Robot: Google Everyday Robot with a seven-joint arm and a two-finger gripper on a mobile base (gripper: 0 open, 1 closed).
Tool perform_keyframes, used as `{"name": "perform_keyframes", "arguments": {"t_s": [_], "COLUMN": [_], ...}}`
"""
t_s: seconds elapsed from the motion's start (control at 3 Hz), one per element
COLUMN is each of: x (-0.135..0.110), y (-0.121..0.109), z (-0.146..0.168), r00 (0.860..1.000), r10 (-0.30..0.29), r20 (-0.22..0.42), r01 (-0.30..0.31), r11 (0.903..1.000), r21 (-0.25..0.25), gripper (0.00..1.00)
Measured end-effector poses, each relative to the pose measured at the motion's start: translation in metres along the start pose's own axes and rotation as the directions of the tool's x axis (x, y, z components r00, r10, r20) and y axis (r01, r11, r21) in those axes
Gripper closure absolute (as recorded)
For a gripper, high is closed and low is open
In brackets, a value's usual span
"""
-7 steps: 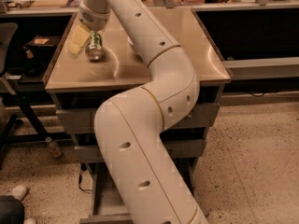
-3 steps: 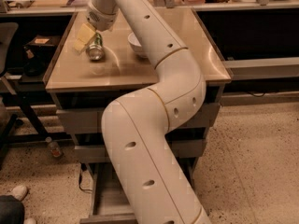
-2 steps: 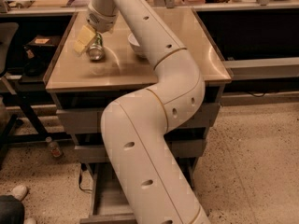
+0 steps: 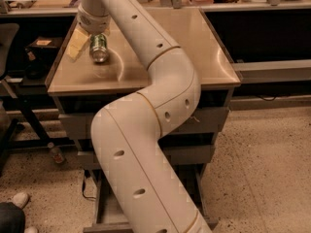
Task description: Place green can into bottom drawer
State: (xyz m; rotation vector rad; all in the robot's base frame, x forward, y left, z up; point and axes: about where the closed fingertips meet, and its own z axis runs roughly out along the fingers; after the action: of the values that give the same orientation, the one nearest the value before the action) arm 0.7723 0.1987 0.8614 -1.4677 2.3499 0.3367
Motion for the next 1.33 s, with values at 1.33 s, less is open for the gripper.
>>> {"name": "perform_keyframes", "arguments": {"t_s": [1.33], "x": [-0.002], "y": [0.001], "z": [0.022], "r00": [0.999], "r10": [0.047], "r20": [-0.002], "r01": [-0.047], "r11": [0.9987], "r21": [-0.018], "gripper": [0.0]}}
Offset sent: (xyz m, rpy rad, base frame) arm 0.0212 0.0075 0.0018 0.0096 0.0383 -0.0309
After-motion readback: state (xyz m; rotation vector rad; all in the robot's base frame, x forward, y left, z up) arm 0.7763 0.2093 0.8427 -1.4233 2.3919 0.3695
